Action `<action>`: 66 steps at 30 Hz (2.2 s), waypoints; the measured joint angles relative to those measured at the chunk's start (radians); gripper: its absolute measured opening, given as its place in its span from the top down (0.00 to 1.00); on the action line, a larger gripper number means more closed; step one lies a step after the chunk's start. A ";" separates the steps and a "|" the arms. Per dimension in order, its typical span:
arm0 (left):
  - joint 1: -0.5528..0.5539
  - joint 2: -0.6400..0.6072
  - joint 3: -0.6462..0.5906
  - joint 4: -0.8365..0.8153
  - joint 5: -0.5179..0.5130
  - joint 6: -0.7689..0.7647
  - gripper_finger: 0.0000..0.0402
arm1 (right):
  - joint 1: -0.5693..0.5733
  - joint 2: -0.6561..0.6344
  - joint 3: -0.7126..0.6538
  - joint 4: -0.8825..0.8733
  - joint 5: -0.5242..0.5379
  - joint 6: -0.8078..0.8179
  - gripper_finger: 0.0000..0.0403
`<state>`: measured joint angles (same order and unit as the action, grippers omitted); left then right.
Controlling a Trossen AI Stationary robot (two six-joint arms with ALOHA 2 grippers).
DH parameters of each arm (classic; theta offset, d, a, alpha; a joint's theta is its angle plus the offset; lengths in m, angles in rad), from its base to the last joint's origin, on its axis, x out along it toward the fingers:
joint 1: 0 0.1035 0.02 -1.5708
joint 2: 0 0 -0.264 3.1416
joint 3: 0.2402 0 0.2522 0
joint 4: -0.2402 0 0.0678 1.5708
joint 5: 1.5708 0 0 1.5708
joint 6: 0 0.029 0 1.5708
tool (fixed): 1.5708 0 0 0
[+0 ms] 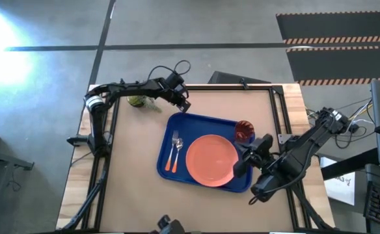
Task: Pick and place plate/cup/fork/spoon on tray
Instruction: Move the blue serving tray to the center of the table
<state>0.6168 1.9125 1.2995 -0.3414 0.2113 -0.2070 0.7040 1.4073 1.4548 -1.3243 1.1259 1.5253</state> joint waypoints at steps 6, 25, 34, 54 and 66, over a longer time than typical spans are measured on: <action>-0.002 0.000 -0.001 -0.015 -0.011 -0.049 1.00 | 0.000 0.020 0.000 0.006 -0.002 0.019 0.98; -0.024 0.000 -0.071 -0.167 -0.004 -0.076 1.00 | 0.000 0.021 0.000 0.025 0.000 -0.007 0.98; -0.114 -0.001 -0.075 -0.283 -0.042 -0.075 1.00 | 0.000 0.021 0.000 0.024 0.000 -0.012 0.98; -0.193 -0.107 -0.079 -0.358 -0.188 -0.100 1.00 | -0.010 -0.014 0.000 -0.214 -0.190 0.117 0.98; -0.199 -0.447 -0.078 -0.347 -0.192 -0.075 1.00 | -0.032 -0.054 -0.336 -0.178 -0.934 0.407 0.98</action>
<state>0.4175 1.4655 1.2214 -0.6885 0.0193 -0.2820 0.6724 1.3529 1.1185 -1.5028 0.1915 1.9319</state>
